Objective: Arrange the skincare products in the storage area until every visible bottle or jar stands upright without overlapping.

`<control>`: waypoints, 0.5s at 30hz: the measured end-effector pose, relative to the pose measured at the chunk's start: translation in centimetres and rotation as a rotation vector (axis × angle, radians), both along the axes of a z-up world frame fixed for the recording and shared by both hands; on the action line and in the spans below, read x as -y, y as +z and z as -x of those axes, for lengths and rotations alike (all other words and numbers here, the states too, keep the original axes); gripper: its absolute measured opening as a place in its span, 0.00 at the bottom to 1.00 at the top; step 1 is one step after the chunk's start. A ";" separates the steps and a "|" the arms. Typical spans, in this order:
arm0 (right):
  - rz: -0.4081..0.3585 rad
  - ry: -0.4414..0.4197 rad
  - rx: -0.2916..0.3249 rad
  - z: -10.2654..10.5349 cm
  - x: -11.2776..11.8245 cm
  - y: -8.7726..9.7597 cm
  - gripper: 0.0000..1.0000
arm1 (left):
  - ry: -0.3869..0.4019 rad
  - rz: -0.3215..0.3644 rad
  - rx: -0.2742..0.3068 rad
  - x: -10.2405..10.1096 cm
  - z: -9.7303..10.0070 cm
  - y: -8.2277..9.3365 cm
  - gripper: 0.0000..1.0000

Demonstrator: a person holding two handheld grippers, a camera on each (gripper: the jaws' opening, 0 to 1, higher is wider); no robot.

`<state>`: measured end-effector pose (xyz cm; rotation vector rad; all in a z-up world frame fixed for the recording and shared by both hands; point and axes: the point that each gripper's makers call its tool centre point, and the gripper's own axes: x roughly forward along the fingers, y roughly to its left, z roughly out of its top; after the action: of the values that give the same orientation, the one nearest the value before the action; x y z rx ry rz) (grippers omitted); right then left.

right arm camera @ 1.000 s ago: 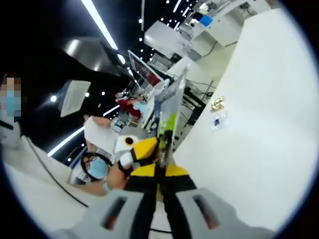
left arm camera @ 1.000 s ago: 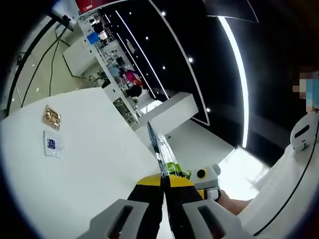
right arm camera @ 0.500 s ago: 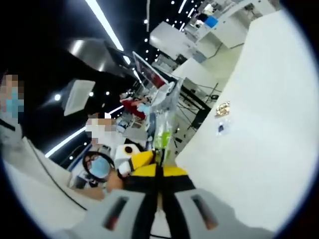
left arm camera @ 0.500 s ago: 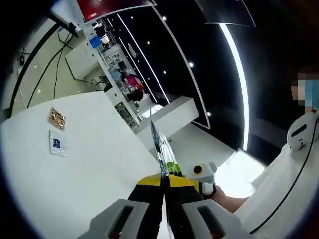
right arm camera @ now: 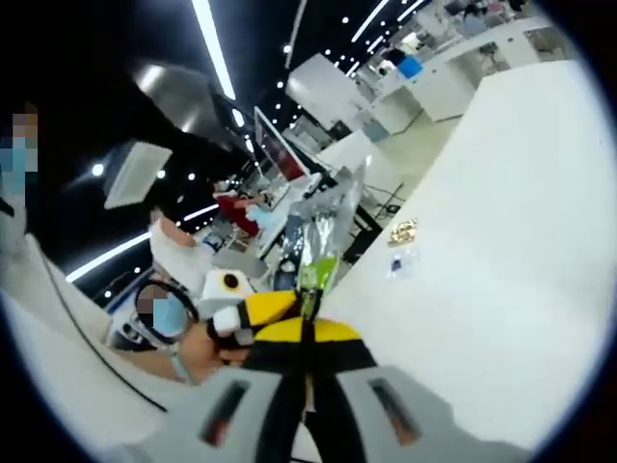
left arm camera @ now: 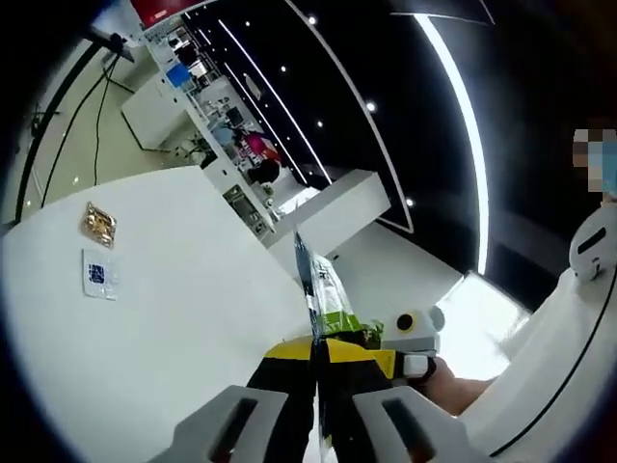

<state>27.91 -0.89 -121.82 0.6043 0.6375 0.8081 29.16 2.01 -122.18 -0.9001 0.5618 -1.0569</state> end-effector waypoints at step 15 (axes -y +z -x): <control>0.028 -0.078 0.001 0.3 2.2 -0.2 0.00 | -0.042 -0.004 -0.011 2.1 0.1 -0.4 0.02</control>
<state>27.61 -3.07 -122.06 0.5998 0.6198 0.7255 29.05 -0.08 -122.55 -0.8945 0.5945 -1.0887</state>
